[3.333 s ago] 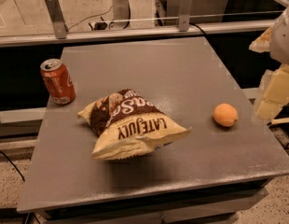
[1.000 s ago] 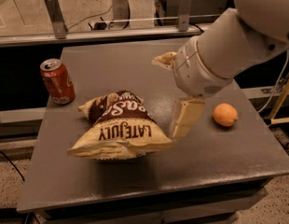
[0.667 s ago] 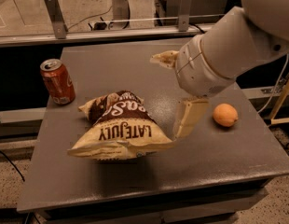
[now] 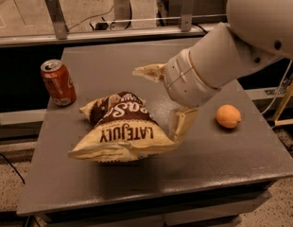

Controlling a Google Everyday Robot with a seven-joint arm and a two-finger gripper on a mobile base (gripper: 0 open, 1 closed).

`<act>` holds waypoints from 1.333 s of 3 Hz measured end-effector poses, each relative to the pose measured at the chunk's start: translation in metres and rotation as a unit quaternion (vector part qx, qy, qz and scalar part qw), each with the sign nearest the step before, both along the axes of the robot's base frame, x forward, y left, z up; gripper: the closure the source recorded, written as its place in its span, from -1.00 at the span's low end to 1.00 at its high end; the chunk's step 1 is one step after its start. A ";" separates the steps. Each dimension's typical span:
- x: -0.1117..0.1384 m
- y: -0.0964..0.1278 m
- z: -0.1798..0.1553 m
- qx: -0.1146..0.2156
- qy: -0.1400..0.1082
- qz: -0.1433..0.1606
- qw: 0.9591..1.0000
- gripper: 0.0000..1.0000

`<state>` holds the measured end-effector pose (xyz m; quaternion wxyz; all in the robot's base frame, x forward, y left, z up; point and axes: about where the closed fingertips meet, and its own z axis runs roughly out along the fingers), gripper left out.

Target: Pick brown chip bag

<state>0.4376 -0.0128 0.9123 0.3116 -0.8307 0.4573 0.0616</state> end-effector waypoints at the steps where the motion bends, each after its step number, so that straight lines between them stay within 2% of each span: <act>1: -0.001 0.003 0.002 -0.007 -0.027 0.038 0.999 -1.00; 2: -0.001 0.003 0.002 -0.007 -0.027 0.038 0.999 -1.00; 3: -0.006 0.013 0.000 0.011 -0.045 0.071 0.996 -1.00; 4: -0.019 0.037 -0.006 0.053 -0.082 0.151 0.984 -0.57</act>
Offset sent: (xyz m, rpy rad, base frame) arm -0.0015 0.0032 0.0015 -0.0106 -0.0521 0.0769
